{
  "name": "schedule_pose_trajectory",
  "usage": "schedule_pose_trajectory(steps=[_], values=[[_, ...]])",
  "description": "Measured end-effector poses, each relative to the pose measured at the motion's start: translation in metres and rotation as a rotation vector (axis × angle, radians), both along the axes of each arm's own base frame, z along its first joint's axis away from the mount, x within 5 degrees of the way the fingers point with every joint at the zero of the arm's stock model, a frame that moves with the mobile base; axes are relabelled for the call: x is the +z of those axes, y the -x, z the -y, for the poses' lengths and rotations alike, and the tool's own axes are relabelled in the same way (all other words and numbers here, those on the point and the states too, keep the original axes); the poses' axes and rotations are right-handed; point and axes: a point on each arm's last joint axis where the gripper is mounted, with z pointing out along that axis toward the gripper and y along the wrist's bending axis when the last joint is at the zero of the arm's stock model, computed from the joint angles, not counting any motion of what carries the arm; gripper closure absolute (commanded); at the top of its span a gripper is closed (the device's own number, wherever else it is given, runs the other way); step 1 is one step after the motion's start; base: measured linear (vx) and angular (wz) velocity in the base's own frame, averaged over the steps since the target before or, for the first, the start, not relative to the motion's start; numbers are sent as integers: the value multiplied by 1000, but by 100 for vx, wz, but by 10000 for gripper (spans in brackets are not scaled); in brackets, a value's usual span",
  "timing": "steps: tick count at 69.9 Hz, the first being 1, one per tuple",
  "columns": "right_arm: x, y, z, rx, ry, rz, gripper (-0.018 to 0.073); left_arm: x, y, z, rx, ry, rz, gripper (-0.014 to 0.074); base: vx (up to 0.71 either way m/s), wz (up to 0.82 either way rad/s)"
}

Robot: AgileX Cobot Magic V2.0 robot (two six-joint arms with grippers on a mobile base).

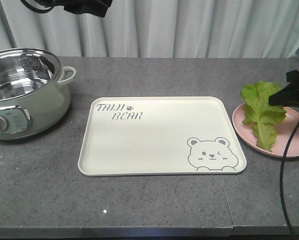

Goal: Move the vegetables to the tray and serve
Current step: 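Lower the lettuce leaf onto the pink plate with the right gripper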

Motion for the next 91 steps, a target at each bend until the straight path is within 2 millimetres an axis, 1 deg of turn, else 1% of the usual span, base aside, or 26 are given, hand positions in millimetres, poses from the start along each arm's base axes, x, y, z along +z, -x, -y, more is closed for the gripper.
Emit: schedule_pose_trajectory(steps=[8,13,24,34,57,66,72,78,82,87,91], values=[[-6,0,1,6,33,-33,493,0,0,0,0,0,0,377,0,0],[-8,1,3,11,56,-47,433,0,0,0,0,0,0,377,0,0],[-12,3,6,11,106,-75,265,0,0,0,0,0,0,377,0,0],[-15,3,12,-13,171,-85,176,0,0,0,0,0,0,377,0,0],[-19,0,23,-97,285,-88,171,0,0,0,0,0,0,377,0,0],[-19,-2,30,-164,339,-87,171,0,0,0,0,1,0,377,0,0],[-10,0,32,-200,370,-70,171,0,0,0,0,1,0,377,0,0],[4,5,34,-237,409,-53,171,0,0,0,0,1,0,377,0,0],[9,8,35,-261,437,-60,171,0,0,0,0,1,0,377,0,0],[12,12,38,-278,476,-81,171,0,0,0,0,1,0,377,0,0],[10,14,40,-286,492,-111,171,0,0,0,0,1,0,377,0,0]])
